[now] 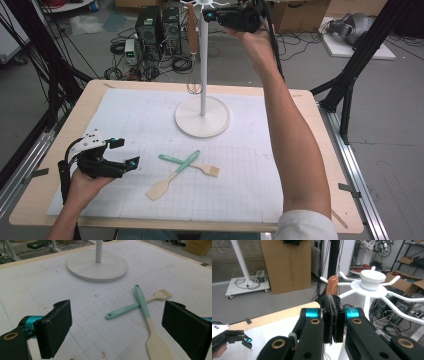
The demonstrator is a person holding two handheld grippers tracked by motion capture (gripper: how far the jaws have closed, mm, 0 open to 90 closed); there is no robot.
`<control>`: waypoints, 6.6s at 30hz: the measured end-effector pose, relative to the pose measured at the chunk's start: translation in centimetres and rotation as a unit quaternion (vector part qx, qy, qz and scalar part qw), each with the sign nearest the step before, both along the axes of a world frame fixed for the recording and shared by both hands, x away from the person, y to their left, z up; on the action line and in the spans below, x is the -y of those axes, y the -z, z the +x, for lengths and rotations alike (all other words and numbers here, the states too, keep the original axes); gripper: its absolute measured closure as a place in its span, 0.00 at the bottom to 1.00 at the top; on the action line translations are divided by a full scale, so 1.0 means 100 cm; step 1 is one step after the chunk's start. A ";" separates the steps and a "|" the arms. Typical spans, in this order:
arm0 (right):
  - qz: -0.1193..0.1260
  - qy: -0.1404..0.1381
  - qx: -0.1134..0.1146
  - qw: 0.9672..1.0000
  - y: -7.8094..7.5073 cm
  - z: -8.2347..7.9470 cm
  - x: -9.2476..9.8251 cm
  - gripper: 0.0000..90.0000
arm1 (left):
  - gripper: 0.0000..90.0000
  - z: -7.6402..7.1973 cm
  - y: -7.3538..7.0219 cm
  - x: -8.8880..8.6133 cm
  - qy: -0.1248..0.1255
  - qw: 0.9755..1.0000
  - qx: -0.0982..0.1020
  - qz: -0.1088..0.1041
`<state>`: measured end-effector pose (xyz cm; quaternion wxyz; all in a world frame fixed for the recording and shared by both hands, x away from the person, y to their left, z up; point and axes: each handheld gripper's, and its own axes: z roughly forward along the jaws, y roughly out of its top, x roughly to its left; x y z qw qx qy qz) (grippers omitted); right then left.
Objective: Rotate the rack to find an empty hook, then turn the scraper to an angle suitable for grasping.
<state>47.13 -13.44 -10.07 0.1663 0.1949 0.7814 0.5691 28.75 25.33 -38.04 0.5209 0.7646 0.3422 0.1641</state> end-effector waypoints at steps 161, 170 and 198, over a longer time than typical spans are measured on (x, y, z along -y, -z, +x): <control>-0.010 0.048 -0.107 0.993 0.261 -0.146 0.108 0.31 | 0.68 0.024 0.057 0.127 0.054 0.983 -0.113 0.135; -0.009 0.056 -0.103 0.993 0.263 -0.147 0.110 0.31 | 0.72 0.022 0.057 0.136 0.035 0.981 -0.100 0.162; -0.027 0.057 -0.120 0.991 0.280 -0.147 0.104 0.30 | 0.87 0.015 0.050 0.138 0.047 0.980 -0.091 0.171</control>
